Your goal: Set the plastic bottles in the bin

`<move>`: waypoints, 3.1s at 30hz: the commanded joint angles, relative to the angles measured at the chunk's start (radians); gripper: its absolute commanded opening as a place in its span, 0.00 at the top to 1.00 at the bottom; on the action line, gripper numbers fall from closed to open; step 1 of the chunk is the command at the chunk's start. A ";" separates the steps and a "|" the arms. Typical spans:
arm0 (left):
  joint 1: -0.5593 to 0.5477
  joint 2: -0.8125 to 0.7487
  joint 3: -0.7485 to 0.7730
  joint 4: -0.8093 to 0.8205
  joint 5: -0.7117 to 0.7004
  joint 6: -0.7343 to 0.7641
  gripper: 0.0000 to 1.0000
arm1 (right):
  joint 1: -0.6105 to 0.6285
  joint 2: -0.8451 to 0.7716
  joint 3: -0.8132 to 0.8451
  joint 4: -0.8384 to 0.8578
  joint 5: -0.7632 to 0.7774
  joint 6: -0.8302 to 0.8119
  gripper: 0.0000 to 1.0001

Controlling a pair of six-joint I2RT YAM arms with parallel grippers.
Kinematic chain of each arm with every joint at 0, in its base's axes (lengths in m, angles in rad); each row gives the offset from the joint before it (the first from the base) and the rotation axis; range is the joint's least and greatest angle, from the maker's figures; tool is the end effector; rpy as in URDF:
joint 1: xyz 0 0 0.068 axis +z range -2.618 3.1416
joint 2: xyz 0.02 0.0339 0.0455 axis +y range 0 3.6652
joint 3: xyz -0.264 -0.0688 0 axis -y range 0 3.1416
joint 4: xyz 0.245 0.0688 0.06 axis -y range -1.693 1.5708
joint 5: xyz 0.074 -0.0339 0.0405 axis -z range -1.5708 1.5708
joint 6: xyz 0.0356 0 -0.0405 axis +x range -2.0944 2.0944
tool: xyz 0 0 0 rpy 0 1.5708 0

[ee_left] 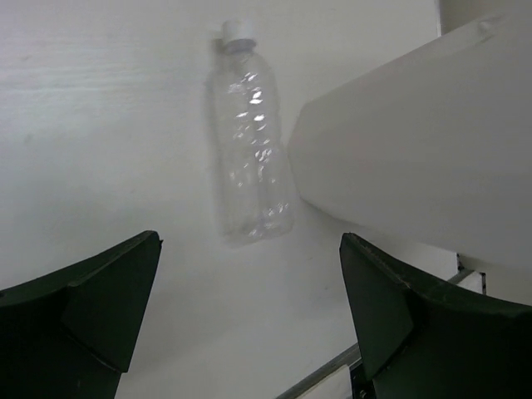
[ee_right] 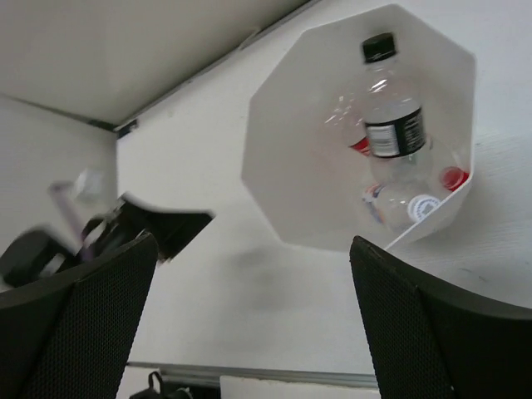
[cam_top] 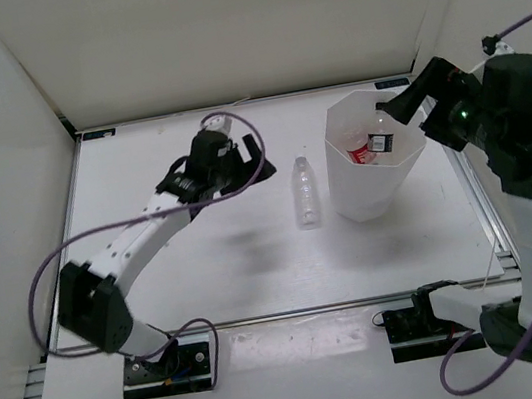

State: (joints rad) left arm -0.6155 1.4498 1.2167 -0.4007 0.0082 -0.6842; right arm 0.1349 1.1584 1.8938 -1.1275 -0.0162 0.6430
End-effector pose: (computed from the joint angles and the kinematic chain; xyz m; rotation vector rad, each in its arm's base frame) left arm 0.2682 -0.1900 0.3124 -0.0743 2.3019 -0.7127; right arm 0.1554 0.0217 0.5223 0.4922 1.9387 0.5221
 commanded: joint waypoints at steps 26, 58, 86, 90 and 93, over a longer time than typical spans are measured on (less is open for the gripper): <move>-0.016 0.751 0.325 0.120 0.509 0.176 0.29 | 0.000 -0.100 -0.067 -0.017 -0.169 -0.148 0.00; -0.268 0.664 1.137 -0.004 0.082 0.397 0.59 | 0.000 -0.114 0.212 -0.086 0.056 -0.025 0.00; -0.306 -0.635 -0.020 -0.300 -0.818 0.275 0.00 | -0.009 -0.071 0.005 -0.156 -0.014 -0.071 0.00; -0.306 -0.715 -0.069 -0.498 -1.054 0.161 0.00 | -0.009 -0.071 0.014 -0.156 0.028 -0.095 0.00; -0.306 -0.753 -0.121 -0.668 -1.183 0.016 0.00 | -0.009 -0.071 0.004 -0.156 0.054 -0.105 0.00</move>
State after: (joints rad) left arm -0.9203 0.7422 1.1301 -0.8364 -0.9337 -0.5243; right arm 0.1310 1.0916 1.8954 -1.3281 0.0040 0.5751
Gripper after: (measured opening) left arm 0.998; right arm 0.998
